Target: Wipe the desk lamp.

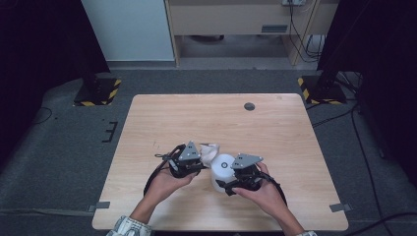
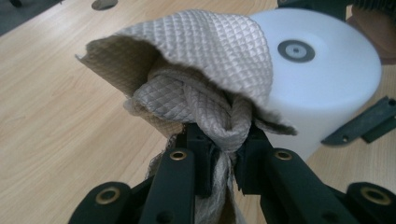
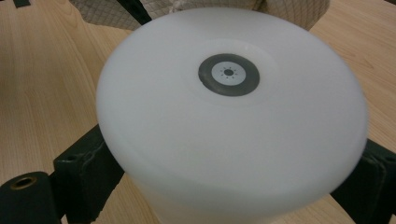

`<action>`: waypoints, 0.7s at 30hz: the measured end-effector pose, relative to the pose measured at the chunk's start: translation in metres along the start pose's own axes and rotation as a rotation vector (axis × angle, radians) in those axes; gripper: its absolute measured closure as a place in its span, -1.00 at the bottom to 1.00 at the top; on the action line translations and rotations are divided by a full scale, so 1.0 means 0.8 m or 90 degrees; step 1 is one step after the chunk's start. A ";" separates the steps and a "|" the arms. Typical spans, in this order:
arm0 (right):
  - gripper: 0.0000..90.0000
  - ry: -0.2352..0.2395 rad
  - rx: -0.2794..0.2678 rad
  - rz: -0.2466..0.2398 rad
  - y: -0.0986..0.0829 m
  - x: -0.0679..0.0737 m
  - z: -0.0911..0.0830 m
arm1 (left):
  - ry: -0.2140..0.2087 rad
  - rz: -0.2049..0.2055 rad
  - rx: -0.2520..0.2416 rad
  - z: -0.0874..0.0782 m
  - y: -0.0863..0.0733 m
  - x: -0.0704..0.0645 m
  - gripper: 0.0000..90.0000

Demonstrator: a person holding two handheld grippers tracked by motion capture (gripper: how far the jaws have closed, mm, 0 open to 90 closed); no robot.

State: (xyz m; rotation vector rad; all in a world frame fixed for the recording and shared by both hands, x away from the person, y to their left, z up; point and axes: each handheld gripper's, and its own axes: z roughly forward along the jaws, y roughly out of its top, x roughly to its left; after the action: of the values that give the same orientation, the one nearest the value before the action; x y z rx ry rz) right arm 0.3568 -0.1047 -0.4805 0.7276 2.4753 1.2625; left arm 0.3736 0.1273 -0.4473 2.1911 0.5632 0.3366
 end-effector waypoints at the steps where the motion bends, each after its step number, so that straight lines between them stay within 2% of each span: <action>1: -0.80 0.000 0.000 0.000 0.000 0.000 0.000 | -0.001 0.003 0.001 0.002 -0.001 0.001 0.74; 3: -0.80 0.001 0.001 -0.001 0.000 0.000 -0.001 | -0.007 -0.003 0.002 0.006 -0.002 0.003 0.74; 7: -0.80 0.004 0.002 -0.003 0.000 0.000 -0.001 | -0.009 0.009 0.017 0.018 -0.001 0.010 0.74; 11: -0.80 0.005 0.002 -0.003 0.000 0.001 0.000 | -0.017 0.004 0.024 0.027 -0.003 0.016 0.74; 16: -0.80 0.008 0.001 -0.003 0.000 0.000 0.000 | -0.024 0.008 0.033 0.034 -0.005 0.018 0.74; 17: -0.80 0.008 0.001 -0.003 0.000 0.000 0.000 | -0.025 0.016 0.041 0.035 -0.005 0.019 0.74; 21: -0.80 0.008 0.000 -0.005 0.000 0.000 0.000 | -0.029 0.015 0.057 0.044 -0.009 0.019 0.74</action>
State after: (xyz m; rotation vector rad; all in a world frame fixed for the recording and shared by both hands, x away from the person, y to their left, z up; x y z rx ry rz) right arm 0.3565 -0.1049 -0.4803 0.7123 2.4859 1.2682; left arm 0.3999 0.1156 -0.4739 2.2872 0.5367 0.2784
